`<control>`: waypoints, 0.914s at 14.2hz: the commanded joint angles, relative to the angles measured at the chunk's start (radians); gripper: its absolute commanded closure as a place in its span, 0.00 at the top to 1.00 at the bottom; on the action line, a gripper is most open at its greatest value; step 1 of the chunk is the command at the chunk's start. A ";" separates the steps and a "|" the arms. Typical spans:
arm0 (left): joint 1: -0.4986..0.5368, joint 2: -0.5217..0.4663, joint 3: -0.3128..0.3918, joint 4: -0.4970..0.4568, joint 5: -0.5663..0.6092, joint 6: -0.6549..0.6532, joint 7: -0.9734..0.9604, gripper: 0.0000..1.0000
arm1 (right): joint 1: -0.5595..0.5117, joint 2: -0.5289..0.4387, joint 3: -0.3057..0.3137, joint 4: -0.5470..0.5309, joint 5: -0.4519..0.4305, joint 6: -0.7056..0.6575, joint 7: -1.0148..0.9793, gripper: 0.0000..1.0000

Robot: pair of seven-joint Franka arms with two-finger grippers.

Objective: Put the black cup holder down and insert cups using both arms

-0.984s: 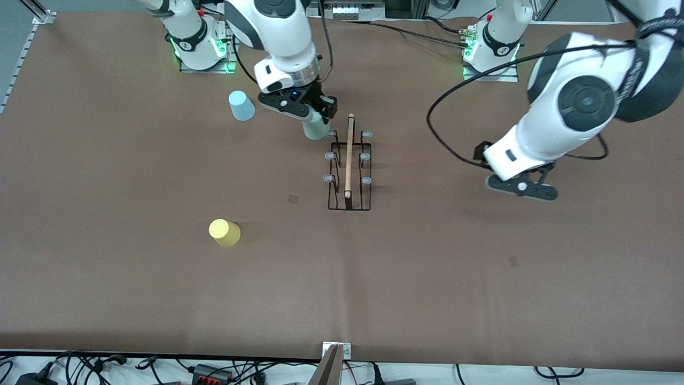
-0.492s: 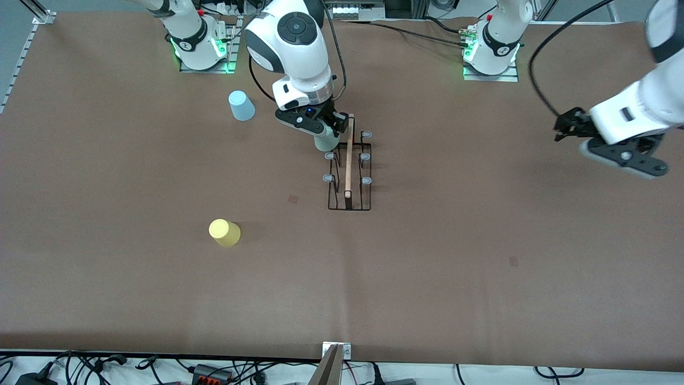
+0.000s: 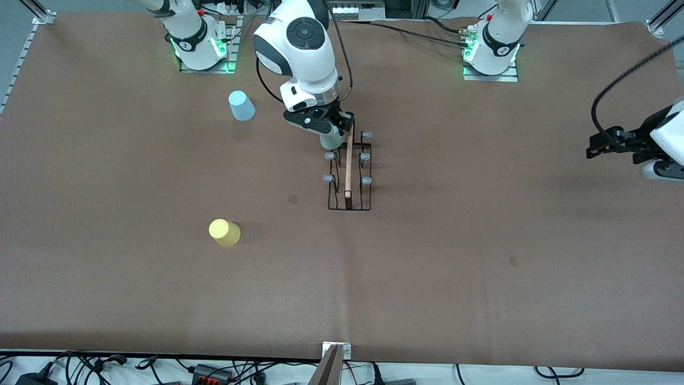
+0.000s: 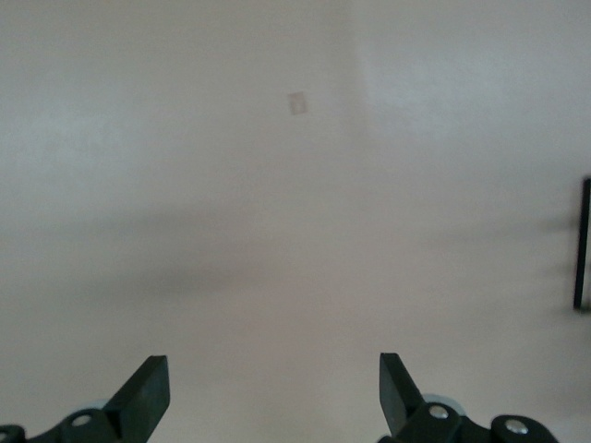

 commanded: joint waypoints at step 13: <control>-0.270 -0.227 0.231 -0.255 -0.067 0.127 0.029 1.00 | -0.331 -0.083 -0.004 -0.005 -0.029 -0.095 -0.490 1.00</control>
